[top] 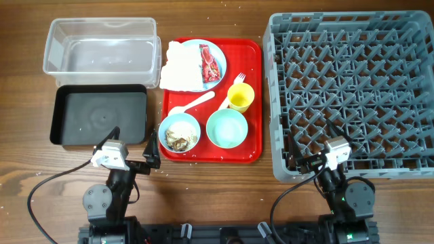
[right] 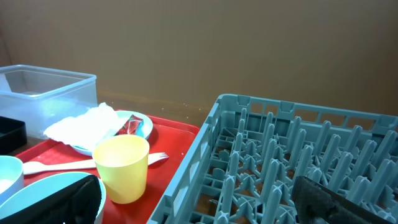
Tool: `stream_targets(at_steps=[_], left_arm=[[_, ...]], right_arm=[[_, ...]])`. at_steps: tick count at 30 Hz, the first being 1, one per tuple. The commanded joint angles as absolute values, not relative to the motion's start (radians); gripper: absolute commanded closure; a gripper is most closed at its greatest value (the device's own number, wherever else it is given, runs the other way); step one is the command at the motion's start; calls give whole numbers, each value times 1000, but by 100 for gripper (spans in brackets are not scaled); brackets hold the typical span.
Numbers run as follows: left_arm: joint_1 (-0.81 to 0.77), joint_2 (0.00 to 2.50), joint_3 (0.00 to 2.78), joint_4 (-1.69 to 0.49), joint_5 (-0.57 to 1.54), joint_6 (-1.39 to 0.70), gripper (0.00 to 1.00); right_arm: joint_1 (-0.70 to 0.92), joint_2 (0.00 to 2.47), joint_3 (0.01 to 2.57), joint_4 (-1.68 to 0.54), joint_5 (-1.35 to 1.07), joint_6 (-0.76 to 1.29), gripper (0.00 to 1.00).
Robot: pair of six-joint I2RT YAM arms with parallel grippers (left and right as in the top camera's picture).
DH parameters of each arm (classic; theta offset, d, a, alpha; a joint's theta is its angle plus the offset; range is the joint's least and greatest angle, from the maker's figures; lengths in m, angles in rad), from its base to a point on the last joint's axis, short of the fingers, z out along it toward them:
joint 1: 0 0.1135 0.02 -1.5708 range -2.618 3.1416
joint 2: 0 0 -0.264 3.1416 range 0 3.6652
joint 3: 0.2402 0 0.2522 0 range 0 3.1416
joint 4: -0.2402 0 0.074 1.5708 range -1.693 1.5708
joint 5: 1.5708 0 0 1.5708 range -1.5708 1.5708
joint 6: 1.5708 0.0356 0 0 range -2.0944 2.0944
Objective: Sort waste into correct bins and load items into the dishwasher rack
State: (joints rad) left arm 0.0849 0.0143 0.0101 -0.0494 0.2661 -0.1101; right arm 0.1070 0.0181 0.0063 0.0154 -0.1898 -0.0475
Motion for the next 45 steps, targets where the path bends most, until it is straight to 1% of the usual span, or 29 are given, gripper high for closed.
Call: stream_targets(at_steps=[1, 33, 36, 45], left_arm=[[80, 3, 6, -53, 257, -112, 0], [80, 3, 6, -49, 257, -112, 0], [80, 3, 6, -51, 257, -112, 0], [80, 3, 6, -50, 256, -112, 0]], right_arm=[[112, 10, 5, 17, -191, -50, 0], [112, 10, 5, 17, -191, -50, 0], [112, 10, 5, 17, -165, -133, 0], [112, 10, 5, 30, -157, -157, 0]])
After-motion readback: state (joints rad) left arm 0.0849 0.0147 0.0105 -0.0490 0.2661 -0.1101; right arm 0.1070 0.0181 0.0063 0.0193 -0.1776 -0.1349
